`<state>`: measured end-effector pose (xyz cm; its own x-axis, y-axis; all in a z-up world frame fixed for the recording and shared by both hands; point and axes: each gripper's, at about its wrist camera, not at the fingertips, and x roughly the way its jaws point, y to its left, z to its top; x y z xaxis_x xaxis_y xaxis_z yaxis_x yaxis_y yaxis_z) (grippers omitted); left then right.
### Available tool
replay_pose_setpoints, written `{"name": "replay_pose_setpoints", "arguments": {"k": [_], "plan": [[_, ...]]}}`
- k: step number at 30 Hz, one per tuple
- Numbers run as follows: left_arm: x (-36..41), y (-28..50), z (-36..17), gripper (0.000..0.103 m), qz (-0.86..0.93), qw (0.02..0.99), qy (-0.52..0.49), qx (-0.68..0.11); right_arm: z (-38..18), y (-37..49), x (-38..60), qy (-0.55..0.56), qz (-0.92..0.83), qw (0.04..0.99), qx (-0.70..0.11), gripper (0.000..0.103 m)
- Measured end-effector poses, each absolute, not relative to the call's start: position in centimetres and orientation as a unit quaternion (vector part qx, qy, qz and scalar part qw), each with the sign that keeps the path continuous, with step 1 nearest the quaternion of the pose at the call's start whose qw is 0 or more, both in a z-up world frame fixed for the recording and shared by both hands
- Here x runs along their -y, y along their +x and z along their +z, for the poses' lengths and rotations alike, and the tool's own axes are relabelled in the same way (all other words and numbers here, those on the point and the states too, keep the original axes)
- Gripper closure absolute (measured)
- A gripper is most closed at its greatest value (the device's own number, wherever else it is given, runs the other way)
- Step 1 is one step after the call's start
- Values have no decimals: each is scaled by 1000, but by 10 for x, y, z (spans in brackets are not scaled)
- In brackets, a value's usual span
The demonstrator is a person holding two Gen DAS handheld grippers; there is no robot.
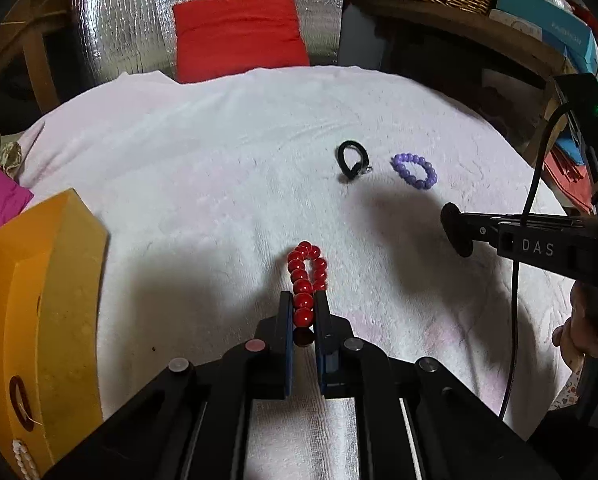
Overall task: Organize jewelry
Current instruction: 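Close the left tool on the red bead bracelet and lift it, then carry the red bracelet and black ring over the orange box with both tools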
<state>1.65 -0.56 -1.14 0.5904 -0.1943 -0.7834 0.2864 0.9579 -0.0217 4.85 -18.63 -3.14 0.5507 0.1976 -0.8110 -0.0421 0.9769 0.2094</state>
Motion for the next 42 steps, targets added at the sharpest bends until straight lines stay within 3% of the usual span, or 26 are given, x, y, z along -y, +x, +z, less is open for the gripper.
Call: {"name": "replay_pose_setpoints", "arguments": {"k": [42], "plan": [[-54, -3, 38, 93, -40, 934, 7, -355, -16, 47, 142, 120, 132, 882, -436, 91]]}}
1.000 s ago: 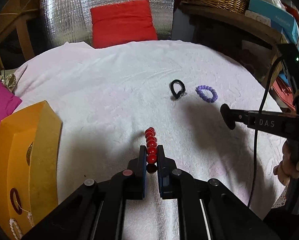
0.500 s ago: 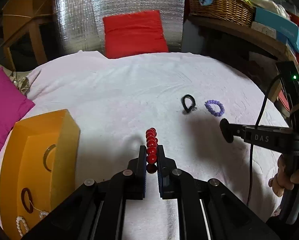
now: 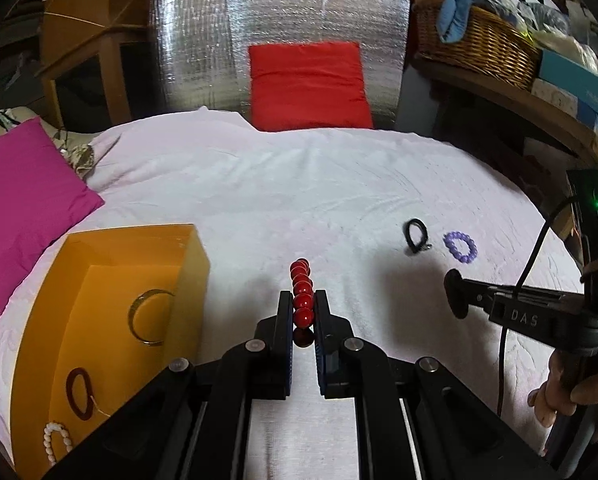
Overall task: Organize jewelry
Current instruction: 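Carry the red bracelet and black ring over the orange box with both tools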
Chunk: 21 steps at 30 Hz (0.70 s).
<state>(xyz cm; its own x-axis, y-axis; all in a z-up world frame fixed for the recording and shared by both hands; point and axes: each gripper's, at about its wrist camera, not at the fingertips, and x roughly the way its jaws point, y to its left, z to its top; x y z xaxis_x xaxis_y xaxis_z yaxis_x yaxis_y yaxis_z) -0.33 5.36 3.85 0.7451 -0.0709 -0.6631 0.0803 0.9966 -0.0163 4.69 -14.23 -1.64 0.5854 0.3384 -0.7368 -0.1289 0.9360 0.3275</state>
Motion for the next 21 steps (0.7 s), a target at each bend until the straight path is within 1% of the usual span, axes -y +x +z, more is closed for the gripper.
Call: {"name": "replay_pose_setpoints", "arguments": {"k": [8, 21], "plan": [[-78, -9, 45, 93, -22, 940, -10, -341, -11, 42, 115, 123, 158, 887, -416, 91], [-137, -19, 47, 93, 26, 943, -31, -330, 6, 28, 52, 116, 224, 901, -353, 91]]}}
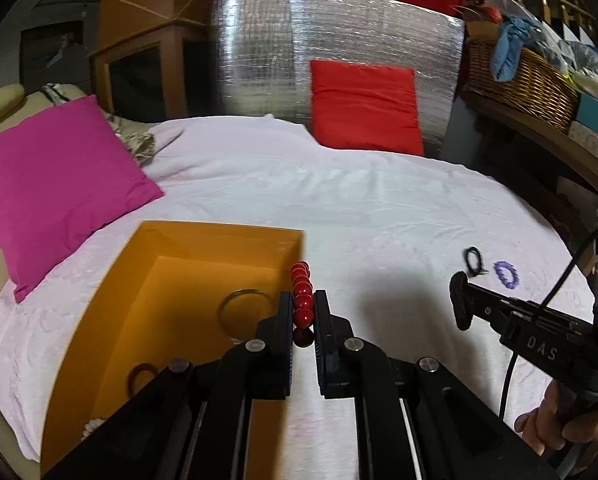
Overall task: Organize jewelry
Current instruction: 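Carry the red bracelet and black ring over the orange box with both tools, then lower both items into the orange box and open both tools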
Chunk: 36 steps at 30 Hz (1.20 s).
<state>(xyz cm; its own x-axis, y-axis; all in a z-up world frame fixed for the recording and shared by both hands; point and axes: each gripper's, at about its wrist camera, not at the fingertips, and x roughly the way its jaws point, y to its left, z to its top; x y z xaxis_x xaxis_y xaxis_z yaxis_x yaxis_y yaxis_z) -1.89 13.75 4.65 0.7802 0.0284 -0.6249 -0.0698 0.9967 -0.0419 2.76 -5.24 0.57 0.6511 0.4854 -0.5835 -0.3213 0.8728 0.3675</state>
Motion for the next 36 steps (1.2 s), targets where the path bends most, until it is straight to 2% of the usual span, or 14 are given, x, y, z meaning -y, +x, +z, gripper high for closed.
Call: {"name": "replay_pose_setpoints", "arguments": {"k": [10, 17, 25, 36], "plan": [[-214, -18, 45, 93, 93, 939, -80, -320, -1, 20, -12, 91, 265, 890, -361, 91], [-268, -8, 29, 93, 147, 924, -123, -330, 13, 0, -53, 72, 326, 883, -330, 91], [-274, 9, 10, 93, 164, 920, -114, -338, 3, -13, -89, 38, 364, 872, -323, 91], [-263, 36, -16, 93, 160, 901, -102, -391, -15, -10, -105, 9, 367, 868, -334, 91]]}}
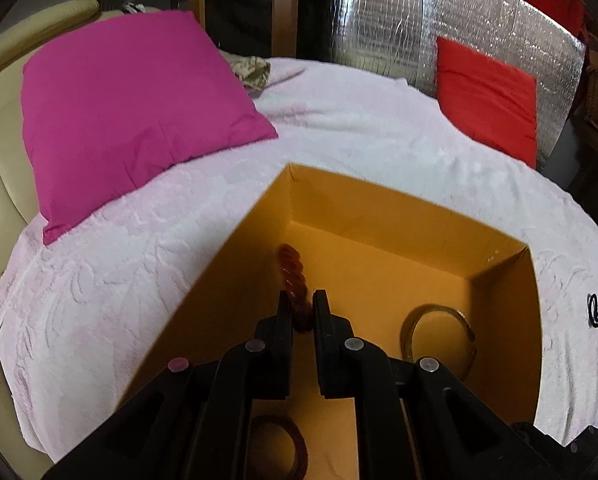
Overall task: Organize jewelry
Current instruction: 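Lower both items into the orange box and open both tools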
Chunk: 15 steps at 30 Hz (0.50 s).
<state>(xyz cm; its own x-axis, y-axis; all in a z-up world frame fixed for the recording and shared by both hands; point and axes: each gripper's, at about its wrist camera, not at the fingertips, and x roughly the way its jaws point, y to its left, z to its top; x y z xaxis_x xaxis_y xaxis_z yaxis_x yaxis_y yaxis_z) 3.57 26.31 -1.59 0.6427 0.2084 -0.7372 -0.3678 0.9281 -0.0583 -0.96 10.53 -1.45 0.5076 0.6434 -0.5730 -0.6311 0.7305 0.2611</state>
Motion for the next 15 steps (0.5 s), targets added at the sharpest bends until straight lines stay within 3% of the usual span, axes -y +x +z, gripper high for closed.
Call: {"name": "replay_pose_setpoints", "arguments": {"k": [3, 5, 9, 15], "plan": [[-263, 36, -16, 93, 162, 898, -106, -396, -16, -8, -106, 2, 364, 868, -337, 91], [-263, 35, -14, 85, 162, 897, -108, -396, -14, -7, -103, 4, 362, 869, -337, 89], [-263, 32, -8, 74, 174, 898, -103, -390, -9, -4, -93, 32, 370, 866, -335, 75], [-262, 23, 5, 68, 203, 904, -94, -364, -6, -2, -85, 34, 361, 871, -331, 75]]}}
